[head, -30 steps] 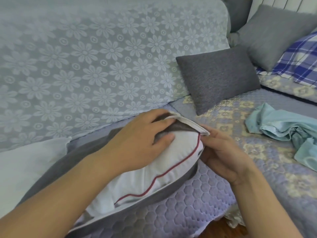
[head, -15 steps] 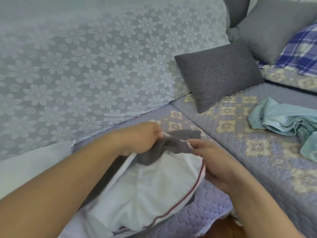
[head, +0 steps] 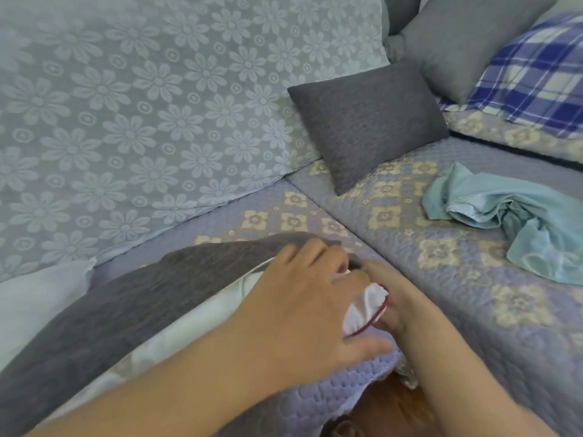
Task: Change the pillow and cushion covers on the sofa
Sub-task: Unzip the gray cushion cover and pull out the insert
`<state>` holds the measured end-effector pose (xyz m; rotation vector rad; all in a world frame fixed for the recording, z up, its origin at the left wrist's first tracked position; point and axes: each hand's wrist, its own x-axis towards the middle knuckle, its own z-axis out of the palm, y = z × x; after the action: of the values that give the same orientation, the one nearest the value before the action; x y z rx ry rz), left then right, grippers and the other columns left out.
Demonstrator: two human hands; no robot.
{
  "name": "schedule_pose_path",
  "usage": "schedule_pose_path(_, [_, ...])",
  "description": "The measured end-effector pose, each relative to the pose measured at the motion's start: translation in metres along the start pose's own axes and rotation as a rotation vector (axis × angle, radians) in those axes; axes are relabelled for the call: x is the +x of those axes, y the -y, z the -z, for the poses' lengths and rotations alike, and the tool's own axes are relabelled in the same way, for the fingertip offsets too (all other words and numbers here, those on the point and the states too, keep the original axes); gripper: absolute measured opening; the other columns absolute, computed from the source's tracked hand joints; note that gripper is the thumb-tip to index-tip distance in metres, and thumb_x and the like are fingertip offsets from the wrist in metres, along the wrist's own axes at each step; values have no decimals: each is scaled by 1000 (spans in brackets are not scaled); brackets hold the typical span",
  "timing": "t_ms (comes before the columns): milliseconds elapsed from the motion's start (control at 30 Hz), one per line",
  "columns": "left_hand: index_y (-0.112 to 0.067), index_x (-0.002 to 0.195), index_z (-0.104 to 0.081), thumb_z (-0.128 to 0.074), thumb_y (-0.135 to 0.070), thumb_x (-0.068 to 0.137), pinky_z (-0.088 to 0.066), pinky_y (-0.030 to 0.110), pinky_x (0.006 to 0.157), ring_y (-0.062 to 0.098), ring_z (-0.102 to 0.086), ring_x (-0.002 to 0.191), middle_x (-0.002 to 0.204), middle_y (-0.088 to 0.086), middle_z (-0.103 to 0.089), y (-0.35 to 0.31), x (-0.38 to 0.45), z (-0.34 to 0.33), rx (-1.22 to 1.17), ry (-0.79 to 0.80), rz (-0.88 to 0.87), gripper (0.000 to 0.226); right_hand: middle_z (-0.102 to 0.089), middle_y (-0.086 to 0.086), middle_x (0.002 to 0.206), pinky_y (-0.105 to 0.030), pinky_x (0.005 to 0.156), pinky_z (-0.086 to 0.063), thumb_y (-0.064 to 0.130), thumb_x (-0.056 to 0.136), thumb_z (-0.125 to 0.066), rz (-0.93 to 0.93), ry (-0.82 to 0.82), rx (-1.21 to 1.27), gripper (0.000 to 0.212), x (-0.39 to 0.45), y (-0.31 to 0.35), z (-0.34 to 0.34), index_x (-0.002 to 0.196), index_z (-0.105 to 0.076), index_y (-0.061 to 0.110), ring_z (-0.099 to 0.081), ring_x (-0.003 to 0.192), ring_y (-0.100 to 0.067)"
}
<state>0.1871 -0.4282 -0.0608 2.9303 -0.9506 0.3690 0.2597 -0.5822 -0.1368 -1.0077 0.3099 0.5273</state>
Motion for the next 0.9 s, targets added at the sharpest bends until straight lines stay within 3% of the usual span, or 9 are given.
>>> schedule_pose_path(100, [-23,99,-61,-51,-43,95,-45,40,83,26,-56,101,107,-2,-59,8,-30,-2,145,-18,-26,22,-70,-22,117,-43,95,-54,9,95,-50,-23,167,5,32,3,-2,-17,122,-64,-3,-68,107,-32])
schedule_pose_path(167, [-22,95,-61,-54,-33,92,-45,34,83,23,-59,107,108,-4,-62,32,-53,0,110,-48,-22,14,-68,-20,122,-47,100,-51,6,95,-50,-12,141,15,34,8,3,-23,124,-65,-4,-65,112,-34])
schedule_pose_path(367, [-13,119,-68,-42,-33,102,-39,28,110,14,-51,135,130,-4,-65,72,-103,9,-95,-38,-13,37,-73,-18,111,-37,79,-61,4,98,-46,75,66,-126,29,20,14,-39,111,-71,-2,-72,93,-27])
schedule_pose_path(467, [-17,124,-65,-42,-39,106,-38,26,114,7,-45,141,138,-9,-59,69,-99,14,-313,-100,32,37,-73,-20,111,-40,90,-57,1,97,-51,195,208,-317,28,4,19,-45,96,-79,4,-71,96,-27])
schedule_pose_path(567, [-53,124,-62,-45,-60,101,-35,30,118,-7,-43,137,137,-33,-54,75,-95,3,-605,-165,203,30,-71,-27,110,-47,95,-53,-11,92,-51,250,266,-478,30,-3,27,-41,96,-78,3,-67,96,-32])
schedule_pose_path(633, [-75,121,-49,-35,-78,94,-33,16,113,-17,-44,130,129,-50,-47,72,-95,1,-560,-155,233,31,-73,-25,97,-47,86,-57,-15,91,-52,309,113,-552,31,14,26,-42,91,-77,3,-67,86,-33])
schedule_pose_path(667, [-72,121,-52,-31,-78,95,-39,13,105,-10,-54,123,124,-45,-54,68,-100,6,-516,-169,222,34,-75,-20,87,-43,76,-59,-15,91,-53,333,16,-585,29,25,25,-42,90,-75,3,-68,79,-31])
schedule_pose_path(767, [-21,104,-74,-32,-59,105,-51,30,79,19,-71,88,94,-5,-72,57,-117,40,-469,-306,193,56,-65,-7,63,-21,44,-47,-14,91,-53,401,-221,-659,28,64,20,-34,79,-70,6,-57,59,-18])
schedule_pose_path(900, [-25,99,-75,-39,-55,102,-48,11,73,-4,-68,86,93,-16,-74,71,-142,70,-462,-464,338,47,-55,0,68,-21,55,-45,-12,96,-45,328,-293,-745,34,96,3,-27,75,-61,10,-51,65,-19])
